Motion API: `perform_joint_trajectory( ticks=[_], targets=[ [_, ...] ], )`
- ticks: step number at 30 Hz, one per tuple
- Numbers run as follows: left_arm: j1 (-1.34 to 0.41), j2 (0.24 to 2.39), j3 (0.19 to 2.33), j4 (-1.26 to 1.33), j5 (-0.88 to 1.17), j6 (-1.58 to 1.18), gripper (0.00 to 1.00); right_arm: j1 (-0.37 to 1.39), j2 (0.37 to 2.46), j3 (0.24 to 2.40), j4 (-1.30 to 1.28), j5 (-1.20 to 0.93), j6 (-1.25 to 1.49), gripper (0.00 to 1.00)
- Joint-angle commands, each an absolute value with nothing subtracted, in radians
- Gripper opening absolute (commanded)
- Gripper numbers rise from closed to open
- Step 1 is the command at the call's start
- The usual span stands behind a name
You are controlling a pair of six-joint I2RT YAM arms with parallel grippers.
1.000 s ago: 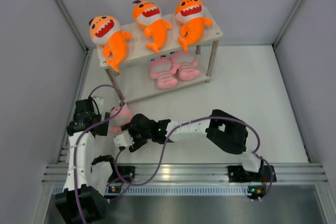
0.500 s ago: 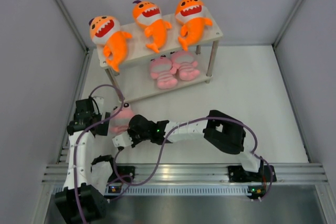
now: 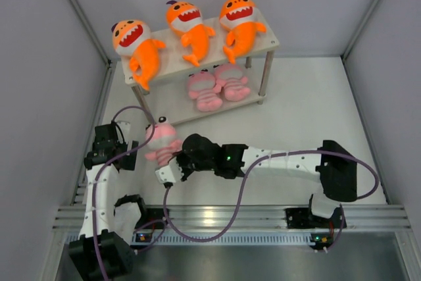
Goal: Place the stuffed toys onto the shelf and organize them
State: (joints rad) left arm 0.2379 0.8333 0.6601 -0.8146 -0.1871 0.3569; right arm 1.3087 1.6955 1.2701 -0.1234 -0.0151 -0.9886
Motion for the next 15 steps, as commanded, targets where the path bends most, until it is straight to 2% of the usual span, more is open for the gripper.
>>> perform_joint_trajectory(
  ticks=[1,8,15],
  targets=[
    [0.245,0.821,0.655,-0.775,-0.173,0.341,0.99,1.321,1.626,1.276,-0.228,0.058,-1.016,0.00],
    [0.245,0.827,0.653,-0.772,-0.163,0.342,0.99,1.252,1.589,1.259,-0.215,0.071,-0.980,0.00],
    [0.249,0.839,0.653,-0.770,-0.141,0.341,0.99,1.105,1.751,1.440,-0.189,-0.032,-1.060,0.00]
  ],
)
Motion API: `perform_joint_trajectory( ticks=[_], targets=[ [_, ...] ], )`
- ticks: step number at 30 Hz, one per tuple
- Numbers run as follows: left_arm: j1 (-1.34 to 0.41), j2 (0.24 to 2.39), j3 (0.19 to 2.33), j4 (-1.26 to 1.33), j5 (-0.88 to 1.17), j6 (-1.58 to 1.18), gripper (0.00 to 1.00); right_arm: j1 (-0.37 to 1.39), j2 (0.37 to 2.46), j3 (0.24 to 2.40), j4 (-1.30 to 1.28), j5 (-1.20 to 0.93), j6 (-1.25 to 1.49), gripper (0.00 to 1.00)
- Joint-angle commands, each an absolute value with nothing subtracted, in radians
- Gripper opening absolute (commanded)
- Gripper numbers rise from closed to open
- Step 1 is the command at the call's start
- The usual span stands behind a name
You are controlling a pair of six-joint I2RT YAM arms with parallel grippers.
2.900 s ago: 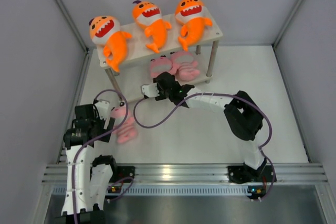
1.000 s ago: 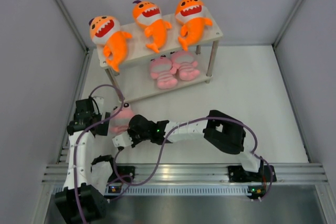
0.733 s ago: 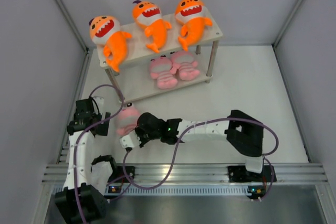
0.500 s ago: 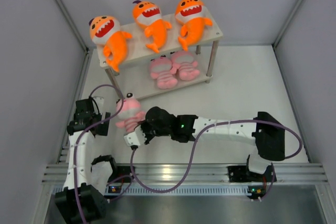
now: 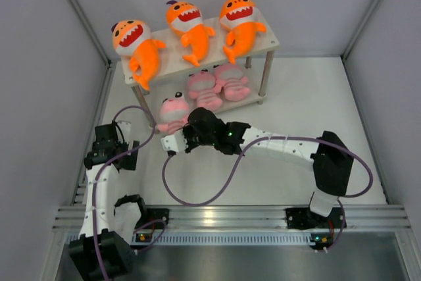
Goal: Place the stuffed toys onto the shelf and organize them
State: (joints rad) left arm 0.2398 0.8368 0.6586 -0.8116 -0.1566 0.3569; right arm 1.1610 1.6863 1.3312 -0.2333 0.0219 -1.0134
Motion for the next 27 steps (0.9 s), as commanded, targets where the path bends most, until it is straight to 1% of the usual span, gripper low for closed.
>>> perform_joint_trajectory(
  ticks=[1,5,6,12,16,17,19,22,23,25,26,27],
  targets=[
    [0.250,0.833,0.653,-0.769,-0.140,0.341,0.99,1.097,1.770,1.450,-0.164,-0.046,-1.077,0.00],
    [0.250,0.821,0.653,-0.769,-0.133,0.344,0.99,1.059,1.885,1.525,-0.118,-0.064,-1.127,0.00],
    [0.250,0.824,0.652,-0.769,-0.132,0.344,0.99,1.039,1.943,1.579,-0.120,-0.067,-1.129,0.00],
    [0.249,0.833,0.647,-0.762,-0.113,0.347,0.99,0.983,2.136,1.759,-0.068,-0.041,-1.158,0.00],
    [0.247,0.838,0.647,-0.765,-0.115,0.345,0.99,0.968,2.198,1.821,-0.060,-0.055,-1.150,0.00],
    [0.248,0.838,0.647,-0.764,-0.115,0.345,0.99,0.965,2.207,1.822,-0.057,-0.052,-1.154,0.02],
    [0.249,0.838,0.649,-0.764,-0.117,0.345,0.99,0.963,2.207,1.815,-0.045,-0.048,-1.151,0.09],
    [0.249,0.839,0.647,-0.764,-0.117,0.345,0.99,0.966,2.186,1.780,-0.029,-0.045,-1.152,0.24],
    [0.249,0.841,0.647,-0.764,-0.117,0.345,0.99,0.969,2.162,1.749,-0.023,-0.035,-1.161,0.36],
    [0.249,0.841,0.647,-0.764,-0.115,0.345,0.99,0.980,2.128,1.709,0.008,-0.012,-1.170,0.53],
    [0.249,0.839,0.647,-0.764,-0.115,0.348,0.99,0.985,2.090,1.677,0.023,-0.012,-1.173,0.63],
    [0.250,0.839,0.647,-0.764,-0.114,0.348,0.99,0.994,2.071,1.664,0.021,-0.014,-1.170,0.65]
  ],
)
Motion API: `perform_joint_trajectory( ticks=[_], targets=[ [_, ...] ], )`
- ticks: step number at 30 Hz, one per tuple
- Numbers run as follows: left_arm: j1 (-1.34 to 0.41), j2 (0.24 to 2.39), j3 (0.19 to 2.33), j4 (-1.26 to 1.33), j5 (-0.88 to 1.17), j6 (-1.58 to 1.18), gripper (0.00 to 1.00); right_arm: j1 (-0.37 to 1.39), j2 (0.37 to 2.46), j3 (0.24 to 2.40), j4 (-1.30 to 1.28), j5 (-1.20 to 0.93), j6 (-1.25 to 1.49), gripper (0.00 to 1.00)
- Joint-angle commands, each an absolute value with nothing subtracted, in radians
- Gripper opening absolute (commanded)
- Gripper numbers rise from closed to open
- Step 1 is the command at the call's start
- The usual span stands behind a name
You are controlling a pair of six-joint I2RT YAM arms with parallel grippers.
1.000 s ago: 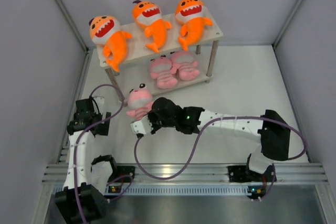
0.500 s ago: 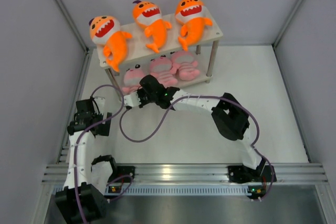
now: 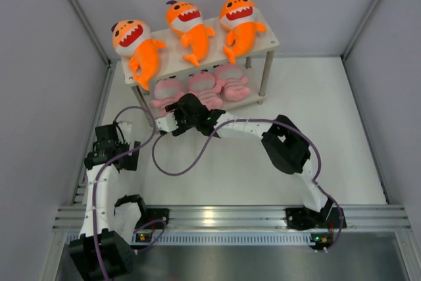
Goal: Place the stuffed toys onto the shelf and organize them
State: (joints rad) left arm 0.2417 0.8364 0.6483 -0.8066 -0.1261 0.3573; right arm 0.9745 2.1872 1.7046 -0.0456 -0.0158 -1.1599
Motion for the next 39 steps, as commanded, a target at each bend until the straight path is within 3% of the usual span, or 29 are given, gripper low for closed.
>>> perform_joint_trajectory(
  ticks=[1,3,5,11,17,21,29,39],
  targets=[
    [0.249,0.841,0.649,-0.765,-0.114,0.348,0.99,0.999,2.054,1.654,0.020,-0.012,-1.167,0.68],
    [0.248,0.839,0.647,-0.765,-0.115,0.347,0.99,1.018,1.991,1.612,0.023,0.023,-1.151,0.78],
    [0.248,0.838,0.647,-0.764,-0.114,0.350,0.99,1.063,1.913,1.539,0.043,0.067,-1.140,0.99],
    [0.249,0.833,0.647,-0.765,-0.100,0.365,0.99,1.213,1.674,1.280,0.103,0.218,-0.941,0.99],
    [0.249,0.778,0.644,-0.767,-0.106,0.370,0.99,1.238,1.424,1.070,0.052,0.293,-0.579,0.99],
    [0.248,0.730,0.644,-0.769,-0.110,0.371,0.99,1.221,1.310,0.941,-0.042,0.452,-0.392,0.99],
    [0.249,0.637,0.666,-0.804,-0.114,0.365,0.99,0.900,1.068,0.801,-0.288,0.710,0.073,0.99],
    [0.248,0.620,0.663,-0.807,-0.117,0.362,0.99,0.442,0.785,0.626,-0.242,0.551,0.202,0.99]
  ],
)
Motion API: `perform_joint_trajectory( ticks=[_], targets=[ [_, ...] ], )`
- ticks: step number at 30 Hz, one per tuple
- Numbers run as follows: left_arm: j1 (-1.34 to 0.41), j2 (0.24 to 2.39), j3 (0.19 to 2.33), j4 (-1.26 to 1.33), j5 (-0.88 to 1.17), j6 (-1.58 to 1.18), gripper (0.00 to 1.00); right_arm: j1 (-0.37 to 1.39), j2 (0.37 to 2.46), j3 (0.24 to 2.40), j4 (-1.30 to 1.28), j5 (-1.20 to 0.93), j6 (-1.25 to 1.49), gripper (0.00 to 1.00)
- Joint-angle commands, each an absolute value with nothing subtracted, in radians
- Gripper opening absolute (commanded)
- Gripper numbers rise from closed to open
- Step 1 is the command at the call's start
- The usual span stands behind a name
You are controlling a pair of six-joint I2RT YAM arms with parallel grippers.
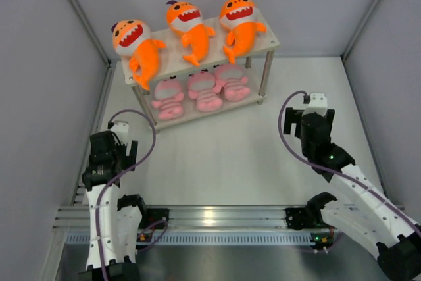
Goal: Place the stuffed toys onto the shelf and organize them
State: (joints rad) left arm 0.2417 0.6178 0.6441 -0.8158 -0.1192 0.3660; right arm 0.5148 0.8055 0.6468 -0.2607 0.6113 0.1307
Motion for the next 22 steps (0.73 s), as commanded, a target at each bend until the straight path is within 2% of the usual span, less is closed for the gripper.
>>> perform_joint_trajectory(
  ticks=[1,5,10,22],
  targets=[
    [0.249,0.618,0.663,-0.807,-0.117,0.364,0.99,0.419,0.781,0.627,-0.245,0.532,0.209,0.99],
    [0.250,0.617,0.661,-0.805,-0.104,0.368,0.99,0.344,0.807,0.640,-0.249,0.453,0.241,0.99],
    [0.248,0.614,0.660,-0.807,-0.103,0.373,0.99,0.344,0.874,0.684,-0.255,0.495,0.379,0.99],
    [0.249,0.638,0.660,-0.805,-0.103,0.370,0.99,0.344,0.882,0.669,-0.209,0.564,0.429,0.99]
  ],
)
